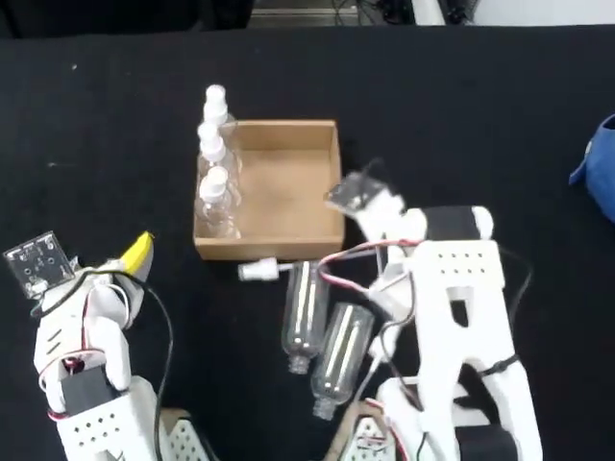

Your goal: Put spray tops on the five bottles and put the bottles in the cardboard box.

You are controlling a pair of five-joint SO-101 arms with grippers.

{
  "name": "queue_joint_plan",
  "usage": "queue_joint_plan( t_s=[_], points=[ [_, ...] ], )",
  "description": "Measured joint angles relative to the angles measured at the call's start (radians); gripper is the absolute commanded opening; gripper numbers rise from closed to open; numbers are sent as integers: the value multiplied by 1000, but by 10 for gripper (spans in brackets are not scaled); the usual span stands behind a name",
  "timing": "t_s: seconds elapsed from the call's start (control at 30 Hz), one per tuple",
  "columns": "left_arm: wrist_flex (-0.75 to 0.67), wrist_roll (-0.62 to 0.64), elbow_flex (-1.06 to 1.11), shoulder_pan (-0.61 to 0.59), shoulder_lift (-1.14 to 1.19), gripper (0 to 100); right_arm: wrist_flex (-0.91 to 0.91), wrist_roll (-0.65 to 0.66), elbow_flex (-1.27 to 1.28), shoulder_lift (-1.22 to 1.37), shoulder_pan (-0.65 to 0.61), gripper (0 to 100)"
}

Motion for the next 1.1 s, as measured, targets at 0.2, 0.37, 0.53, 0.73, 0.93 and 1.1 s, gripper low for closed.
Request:
queue_joint_plan(
  t_s=[0.2,0.37,0.53,0.73,0.93,1.1],
  points=[
    [0,0,0,0,0,238,15,270,34,0,-52,175],
    [0,0,0,0,0,238,-60,239,137,0,-221,248],
    [0,0,0,0,0,238,-158,227,247,0,-342,301],
    [0,0,0,0,0,238,-172,302,287,-2,-390,302],
    [0,0,0,0,0,238,-183,471,328,-2,-402,304],
    [0,0,0,-2,0,238,-164,575,328,-2,-420,305]
  ],
)
